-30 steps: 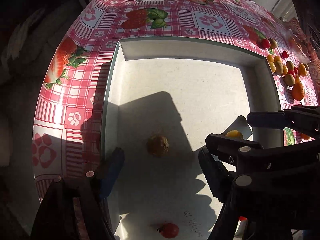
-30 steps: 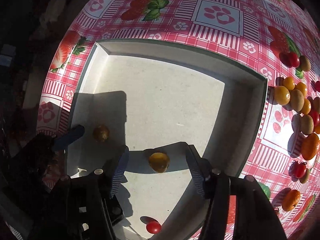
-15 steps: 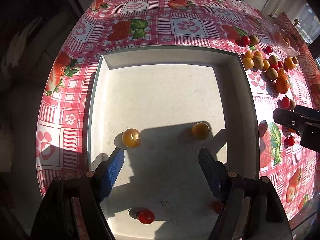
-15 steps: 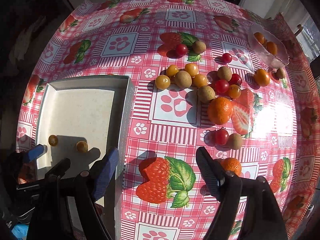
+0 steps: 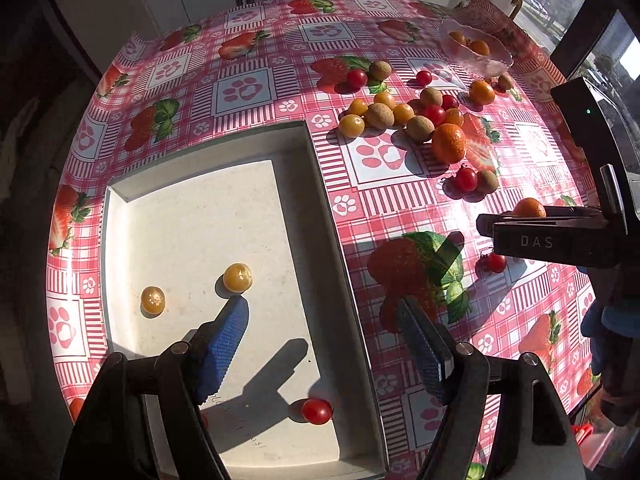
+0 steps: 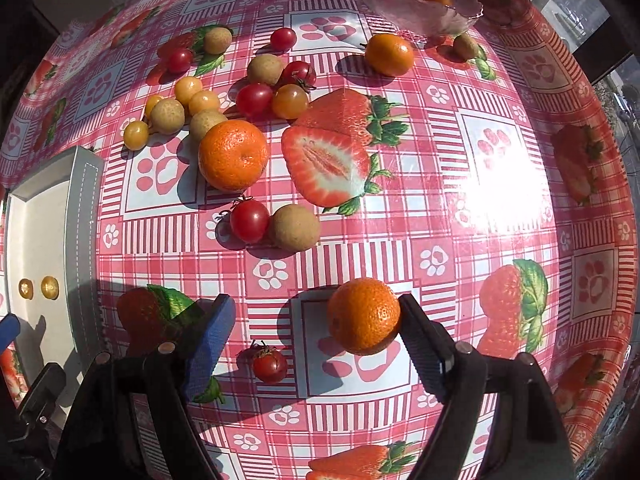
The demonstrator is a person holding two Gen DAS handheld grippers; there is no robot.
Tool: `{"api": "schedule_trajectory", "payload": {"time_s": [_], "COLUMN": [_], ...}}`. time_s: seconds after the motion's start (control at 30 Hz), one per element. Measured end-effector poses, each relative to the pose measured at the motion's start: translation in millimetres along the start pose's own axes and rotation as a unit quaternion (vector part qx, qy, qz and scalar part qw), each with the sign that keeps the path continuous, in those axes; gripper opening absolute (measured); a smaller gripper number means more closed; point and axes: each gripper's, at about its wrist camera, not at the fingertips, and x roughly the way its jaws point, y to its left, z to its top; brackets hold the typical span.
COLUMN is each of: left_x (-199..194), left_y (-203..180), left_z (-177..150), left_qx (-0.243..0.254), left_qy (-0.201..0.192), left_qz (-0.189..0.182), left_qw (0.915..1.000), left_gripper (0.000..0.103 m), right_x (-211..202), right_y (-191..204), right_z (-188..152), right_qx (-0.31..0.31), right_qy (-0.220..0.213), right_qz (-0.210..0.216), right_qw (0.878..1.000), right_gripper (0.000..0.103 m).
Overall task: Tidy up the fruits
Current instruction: 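Grasp a mandarin with the right tool while the left tool grasps a red cherry tomato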
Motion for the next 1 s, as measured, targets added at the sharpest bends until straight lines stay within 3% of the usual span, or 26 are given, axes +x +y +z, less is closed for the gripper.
{"api": "schedule_trajectory", "payload": {"time_s": [0.57, 1.0], "left_x": [23.3, 59.0], "left_y": [-69.8, -116.5], "left_z": [7.9, 17.9], "left_qx": [0.041, 0.046], "left_qy": [0.031, 0.044], "left_qz": [-0.023, -0.033], "left_qw": [0.9984, 0.9974], "left_gripper": [0.078, 0.078], "right_x": [16.0, 3.2], "right_y": [-55.3, -97.8], "right_z": [-6.9, -27.1], "right_qx": [0.035, 0.004], "right_qy": [-0.008, -0.025], "right_qz": [0.029, 0.045], "right_qw": [0.999, 0.999], "right_gripper": [0.084, 0.061]}}
